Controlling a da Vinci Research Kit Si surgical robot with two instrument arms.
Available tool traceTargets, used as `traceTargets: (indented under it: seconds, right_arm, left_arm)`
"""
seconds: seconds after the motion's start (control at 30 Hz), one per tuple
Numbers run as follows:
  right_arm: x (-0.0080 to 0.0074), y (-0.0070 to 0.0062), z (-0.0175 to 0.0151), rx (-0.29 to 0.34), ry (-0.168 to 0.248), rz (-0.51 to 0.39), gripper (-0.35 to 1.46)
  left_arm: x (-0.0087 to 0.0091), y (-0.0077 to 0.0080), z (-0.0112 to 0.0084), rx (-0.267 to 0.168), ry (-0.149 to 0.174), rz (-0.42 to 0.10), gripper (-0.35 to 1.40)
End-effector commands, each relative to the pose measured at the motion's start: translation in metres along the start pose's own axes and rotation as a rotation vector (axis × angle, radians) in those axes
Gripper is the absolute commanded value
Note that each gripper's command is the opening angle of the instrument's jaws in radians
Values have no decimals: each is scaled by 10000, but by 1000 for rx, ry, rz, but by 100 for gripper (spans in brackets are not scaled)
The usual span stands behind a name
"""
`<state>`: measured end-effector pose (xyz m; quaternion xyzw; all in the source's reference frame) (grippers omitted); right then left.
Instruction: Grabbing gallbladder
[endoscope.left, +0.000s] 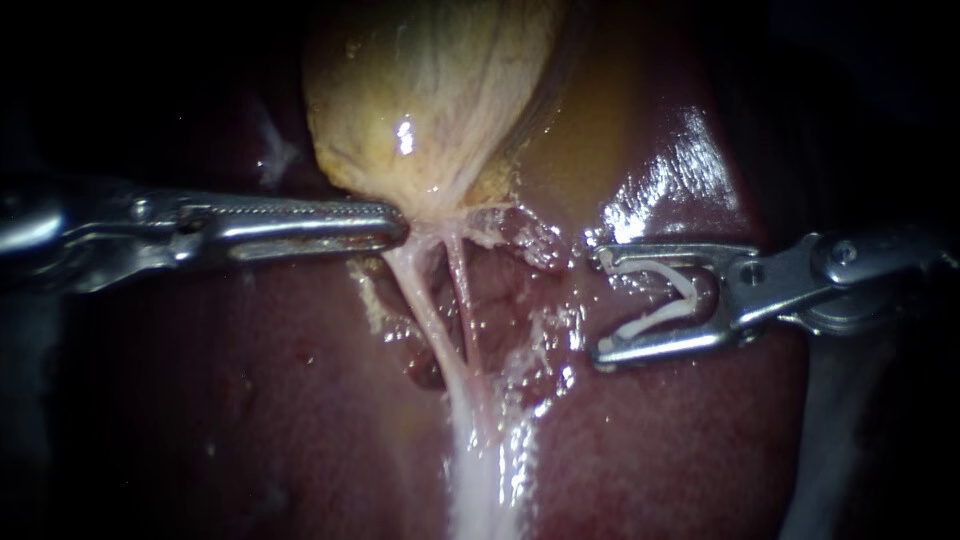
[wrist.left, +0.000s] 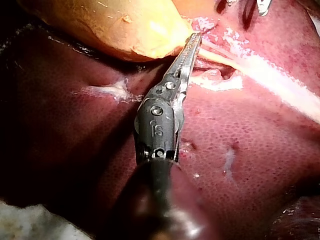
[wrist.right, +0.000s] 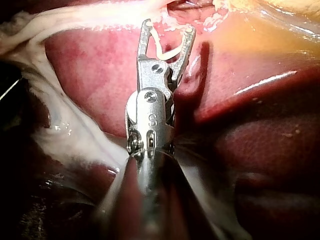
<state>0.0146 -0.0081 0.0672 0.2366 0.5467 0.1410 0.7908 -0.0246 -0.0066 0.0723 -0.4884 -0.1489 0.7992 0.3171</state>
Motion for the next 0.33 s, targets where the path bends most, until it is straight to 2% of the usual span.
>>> traceTargets:
  seconds: [0.03,0.33]
  right_arm:
    - [0,0,0,0,0,0,50]
    - [0,0,0,0,0,0,50]
  left_arm:
    - [0,0,0,0,0,0,-35]
    - [0,-1,1,0,0,0,-35]
